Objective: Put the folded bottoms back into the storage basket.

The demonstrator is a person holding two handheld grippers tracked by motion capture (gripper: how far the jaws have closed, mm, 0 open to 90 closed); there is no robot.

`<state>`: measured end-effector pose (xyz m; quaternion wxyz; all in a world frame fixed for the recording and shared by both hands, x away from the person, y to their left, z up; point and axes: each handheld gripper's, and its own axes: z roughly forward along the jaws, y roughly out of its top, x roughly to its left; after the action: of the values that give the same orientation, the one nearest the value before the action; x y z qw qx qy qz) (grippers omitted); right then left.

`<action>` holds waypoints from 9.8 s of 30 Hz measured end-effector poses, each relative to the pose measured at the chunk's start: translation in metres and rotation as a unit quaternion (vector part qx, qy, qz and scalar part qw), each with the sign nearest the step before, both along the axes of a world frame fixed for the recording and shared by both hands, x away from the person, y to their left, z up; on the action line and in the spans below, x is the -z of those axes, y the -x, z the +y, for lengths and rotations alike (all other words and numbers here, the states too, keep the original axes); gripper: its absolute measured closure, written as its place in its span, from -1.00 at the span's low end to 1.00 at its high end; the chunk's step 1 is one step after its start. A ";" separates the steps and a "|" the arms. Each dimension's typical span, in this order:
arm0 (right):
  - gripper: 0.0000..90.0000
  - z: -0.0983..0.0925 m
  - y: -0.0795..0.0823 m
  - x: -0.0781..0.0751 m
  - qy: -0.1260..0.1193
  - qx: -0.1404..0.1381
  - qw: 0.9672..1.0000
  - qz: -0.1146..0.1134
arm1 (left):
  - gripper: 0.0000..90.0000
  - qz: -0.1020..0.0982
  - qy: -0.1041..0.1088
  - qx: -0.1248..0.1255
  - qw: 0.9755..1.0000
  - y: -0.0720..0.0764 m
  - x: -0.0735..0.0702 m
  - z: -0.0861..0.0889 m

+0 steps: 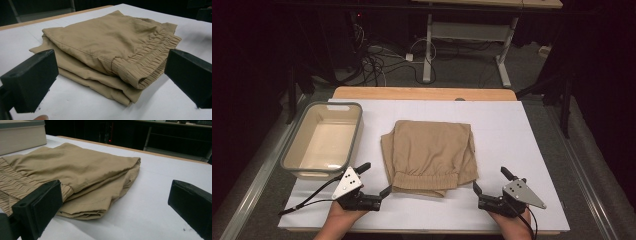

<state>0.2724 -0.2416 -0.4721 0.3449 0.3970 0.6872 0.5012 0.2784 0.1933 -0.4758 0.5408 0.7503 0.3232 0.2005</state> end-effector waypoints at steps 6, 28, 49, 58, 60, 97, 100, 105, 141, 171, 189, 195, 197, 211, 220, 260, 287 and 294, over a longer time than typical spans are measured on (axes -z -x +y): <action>-1.00 0.001 -0.001 0.000 0.002 -0.004 1.000 0.001 | -1.00 0.004 -0.006 -0.001 1.000 0.001 0.001 -0.001; -1.00 0.005 -0.014 -0.001 0.040 -0.014 0.989 0.144 | -1.00 0.004 -0.021 0.001 1.000 0.003 0.003 -0.001; -1.00 0.001 -0.013 0.000 -0.016 -0.032 0.997 0.068 | -0.80 0.064 -0.056 0.009 0.996 -0.010 0.010 -0.005; -1.00 0.009 -0.023 0.005 0.011 -0.040 0.993 0.112 | -0.48 0.157 -0.069 0.019 0.985 -0.027 0.012 -0.006; -1.00 0.011 -0.024 0.005 0.015 -0.043 0.992 0.113 | -0.47 0.178 -0.079 0.020 0.981 -0.029 0.013 -0.007; -0.55 0.030 -0.033 0.000 0.041 -0.073 0.988 0.128 | 0.91 0.117 -0.167 0.063 0.977 0.005 0.004 -0.018; -0.41 0.035 -0.037 0.000 0.040 -0.079 0.987 0.135 | 0.91 0.118 -0.170 0.051 0.977 0.016 0.005 -0.005; -0.23 0.045 -0.045 0.000 0.041 -0.092 0.982 0.157 | 0.91 0.126 -0.171 0.024 0.977 0.024 0.009 0.018; 0.99 0.055 -0.028 0.006 0.091 -0.134 0.970 0.183 | 0.90 0.115 -0.180 0.008 0.977 0.019 0.008 0.030; -0.57 0.026 -0.006 0.006 0.045 -0.137 0.979 0.147 | -0.02 0.062 -0.142 0.011 0.988 0.025 -0.020 0.014; -1.00 0.029 -0.005 0.006 0.048 -0.119 0.983 0.131 | -0.52 0.198 -0.133 -0.021 0.971 -0.021 -0.006 0.005; -1.00 0.036 -0.002 0.007 0.067 -0.125 0.982 0.125 | -0.53 0.229 -0.132 -0.024 0.964 -0.025 0.004 0.006; -1.00 0.037 -0.002 0.007 0.070 -0.125 0.982 0.122 | -0.53 0.239 -0.123 -0.026 0.963 -0.026 0.006 0.008; -0.99 0.032 0.001 0.006 0.063 -0.119 0.984 0.115 | 0.02 0.246 -0.088 -0.030 0.965 -0.014 0.008 0.007; -0.99 0.036 0.000 0.007 0.071 -0.123 0.983 0.112 | 0.51 0.233 -0.079 0.001 0.969 -0.009 0.010 0.007; -0.59 0.040 -0.078 -0.006 0.029 -0.018 0.987 0.158 | 0.66 0.147 -0.114 0.011 0.983 -0.006 0.014 0.026; 0.79 0.040 -0.088 0.010 0.068 -0.043 0.971 0.224 | 0.66 0.145 -0.116 0.010 0.983 -0.006 0.015 0.025; 0.88 0.043 -0.083 0.010 0.088 -0.054 0.974 0.200 | 0.66 0.140 -0.122 0.007 0.982 -0.005 0.014 0.024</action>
<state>0.3554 -0.1983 -0.4821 0.2067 0.4195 0.8041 0.3669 0.2832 0.2175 -0.4895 0.3955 0.8338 0.3635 0.1272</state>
